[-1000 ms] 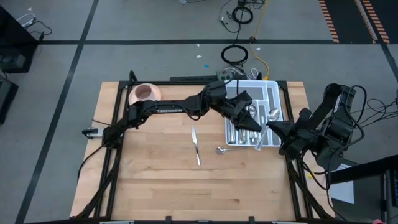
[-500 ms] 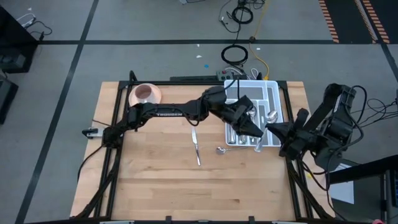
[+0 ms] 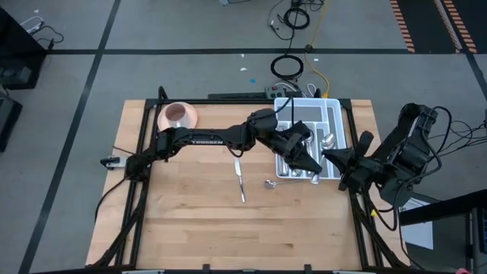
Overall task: Sort silverware
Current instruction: Put the silver spoon into the white cutlery tray
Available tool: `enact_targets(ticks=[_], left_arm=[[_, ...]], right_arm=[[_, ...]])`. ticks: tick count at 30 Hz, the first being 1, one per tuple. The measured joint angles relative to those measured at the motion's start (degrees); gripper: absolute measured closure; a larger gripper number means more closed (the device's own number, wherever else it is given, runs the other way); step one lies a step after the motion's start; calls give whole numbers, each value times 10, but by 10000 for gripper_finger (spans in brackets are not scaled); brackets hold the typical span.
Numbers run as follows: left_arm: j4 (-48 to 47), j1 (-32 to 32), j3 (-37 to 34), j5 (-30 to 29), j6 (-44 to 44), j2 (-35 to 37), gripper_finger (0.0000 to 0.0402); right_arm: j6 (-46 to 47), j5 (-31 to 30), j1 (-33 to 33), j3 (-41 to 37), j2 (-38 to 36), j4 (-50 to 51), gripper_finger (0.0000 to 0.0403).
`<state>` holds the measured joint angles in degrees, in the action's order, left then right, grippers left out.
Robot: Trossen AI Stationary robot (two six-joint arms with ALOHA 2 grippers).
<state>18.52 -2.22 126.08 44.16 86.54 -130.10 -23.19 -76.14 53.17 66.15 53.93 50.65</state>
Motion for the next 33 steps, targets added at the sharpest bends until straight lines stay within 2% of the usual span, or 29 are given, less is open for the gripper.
enact_targets(ticks=[3,9,13,17,26,31,33], left_arm=[[-5,-1,0,2,-9,0,385],[-4,-3,-1,9,-25,-1,394],[0,-5,-1,10,-29,-1,396],[0,-13,-1,11,-30,-1,398],[8,-37,0,13,-40,1,399],[0,-47,1,26,-61,1,399],[2,-49,1,34,-66,1,399]], right_arm=[[-9,-6,0,0,0,-9,403],[-29,-6,0,0,0,-33,403],[58,-3,0,0,-7,-42,397],[157,-1,0,0,-20,-42,362],[320,8,2,0,-37,-98,238],[325,17,4,0,-48,-145,221],[360,12,12,0,-61,-135,221]])
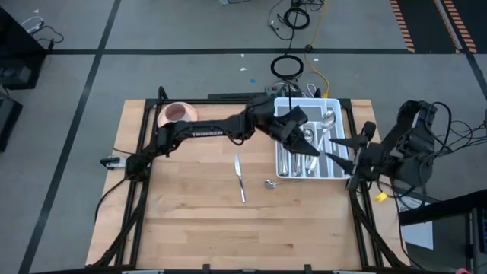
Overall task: Sort silverware
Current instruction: Put the silver spoon into the white cutlery tray
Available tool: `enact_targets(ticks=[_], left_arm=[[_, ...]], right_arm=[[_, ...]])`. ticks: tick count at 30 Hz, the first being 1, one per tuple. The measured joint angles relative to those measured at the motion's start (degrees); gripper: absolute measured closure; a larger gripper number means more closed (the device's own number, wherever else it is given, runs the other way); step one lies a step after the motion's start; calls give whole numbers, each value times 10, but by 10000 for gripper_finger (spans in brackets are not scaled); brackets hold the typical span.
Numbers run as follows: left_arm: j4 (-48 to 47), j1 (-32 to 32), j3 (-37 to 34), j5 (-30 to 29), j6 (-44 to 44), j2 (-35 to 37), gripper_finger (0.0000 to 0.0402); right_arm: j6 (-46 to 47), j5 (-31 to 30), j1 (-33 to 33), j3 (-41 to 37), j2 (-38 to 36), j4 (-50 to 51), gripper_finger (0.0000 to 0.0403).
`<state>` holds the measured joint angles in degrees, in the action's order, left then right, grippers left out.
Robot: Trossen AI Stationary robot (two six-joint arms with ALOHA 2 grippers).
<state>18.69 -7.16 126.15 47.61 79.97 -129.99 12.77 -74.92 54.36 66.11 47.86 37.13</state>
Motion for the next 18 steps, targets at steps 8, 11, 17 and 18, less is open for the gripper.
enact_targets(ticks=[8,11,17,18], left_arm=[[-68,1,0,31,-92,0,399],[-126,0,0,10,-143,0,400],[-212,-2,0,-28,-225,0,400],[-211,-2,0,-29,-230,0,400]], right_arm=[[334,-68,6,0,-74,160,218],[401,-76,4,0,-90,195,218],[407,-71,4,0,-87,186,218],[408,-73,4,0,-87,189,218]])
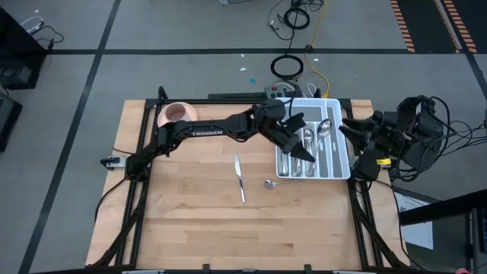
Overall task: Sort silverware
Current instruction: Put the silver spoon into the white cutlery tray
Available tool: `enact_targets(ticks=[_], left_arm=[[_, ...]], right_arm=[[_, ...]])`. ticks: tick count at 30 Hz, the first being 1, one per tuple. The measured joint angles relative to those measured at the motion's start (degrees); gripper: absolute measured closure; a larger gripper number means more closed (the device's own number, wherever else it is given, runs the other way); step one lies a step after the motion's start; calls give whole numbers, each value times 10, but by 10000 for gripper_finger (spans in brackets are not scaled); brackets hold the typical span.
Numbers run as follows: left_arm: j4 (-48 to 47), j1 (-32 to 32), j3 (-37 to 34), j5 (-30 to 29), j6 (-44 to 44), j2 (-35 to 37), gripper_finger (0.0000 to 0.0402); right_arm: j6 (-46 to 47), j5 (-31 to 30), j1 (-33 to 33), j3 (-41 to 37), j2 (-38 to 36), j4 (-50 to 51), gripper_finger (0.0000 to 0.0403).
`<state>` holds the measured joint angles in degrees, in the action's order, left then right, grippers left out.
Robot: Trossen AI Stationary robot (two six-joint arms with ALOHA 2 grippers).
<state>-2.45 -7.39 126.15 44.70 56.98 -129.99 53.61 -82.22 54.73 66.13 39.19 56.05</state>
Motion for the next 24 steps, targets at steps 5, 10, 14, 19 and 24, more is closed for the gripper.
enact_targets(ticks=[5,10,14,19,24], left_arm=[[7,2,0,-10,-8,0,400],[10,12,0,-12,-21,0,400],[6,18,0,-22,-46,0,400],[4,19,0,-26,-50,0,400],[4,19,0,-32,-55,0,400]], right_arm=[[65,2,-16,0,3,61,218],[146,19,-36,0,7,136,218],[166,38,-45,0,11,144,218],[180,49,-49,0,21,142,218],[181,57,-50,0,30,128,218]])
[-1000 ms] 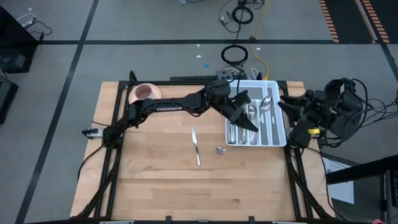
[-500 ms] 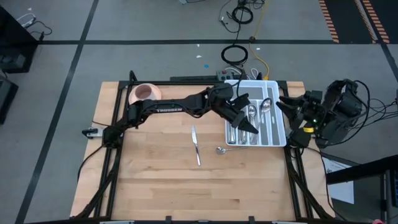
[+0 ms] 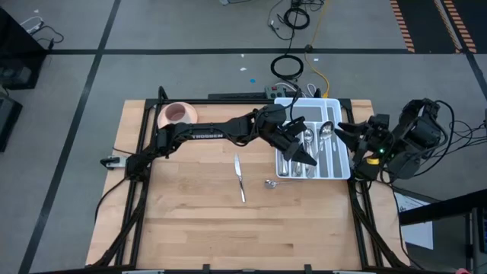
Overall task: Sort silverware
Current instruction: Put the silver spoon into the white cutlery tray
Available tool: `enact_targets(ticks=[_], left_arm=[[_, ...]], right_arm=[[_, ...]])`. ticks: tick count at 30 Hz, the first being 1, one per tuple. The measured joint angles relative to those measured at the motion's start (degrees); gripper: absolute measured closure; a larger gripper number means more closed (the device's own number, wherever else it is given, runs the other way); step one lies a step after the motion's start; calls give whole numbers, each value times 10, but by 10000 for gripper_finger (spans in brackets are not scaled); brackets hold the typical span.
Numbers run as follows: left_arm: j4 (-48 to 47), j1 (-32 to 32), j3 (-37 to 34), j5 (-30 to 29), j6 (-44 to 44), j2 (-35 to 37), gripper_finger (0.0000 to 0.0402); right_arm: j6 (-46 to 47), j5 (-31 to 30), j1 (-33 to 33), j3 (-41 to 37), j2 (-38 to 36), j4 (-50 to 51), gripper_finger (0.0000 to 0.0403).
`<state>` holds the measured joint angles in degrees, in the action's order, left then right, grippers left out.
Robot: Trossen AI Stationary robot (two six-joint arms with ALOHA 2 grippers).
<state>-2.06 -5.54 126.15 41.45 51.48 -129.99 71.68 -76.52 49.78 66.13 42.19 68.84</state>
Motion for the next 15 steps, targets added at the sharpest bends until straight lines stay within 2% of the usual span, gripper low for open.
enact_targets(ticks=[5,15], left_arm=[[0,2,0,-2,-9,0,400],[-1,10,-1,-12,-27,0,400]], right_arm=[[11,-10,-5,0,13,-1,218],[7,-6,-56,0,43,-6,218]])
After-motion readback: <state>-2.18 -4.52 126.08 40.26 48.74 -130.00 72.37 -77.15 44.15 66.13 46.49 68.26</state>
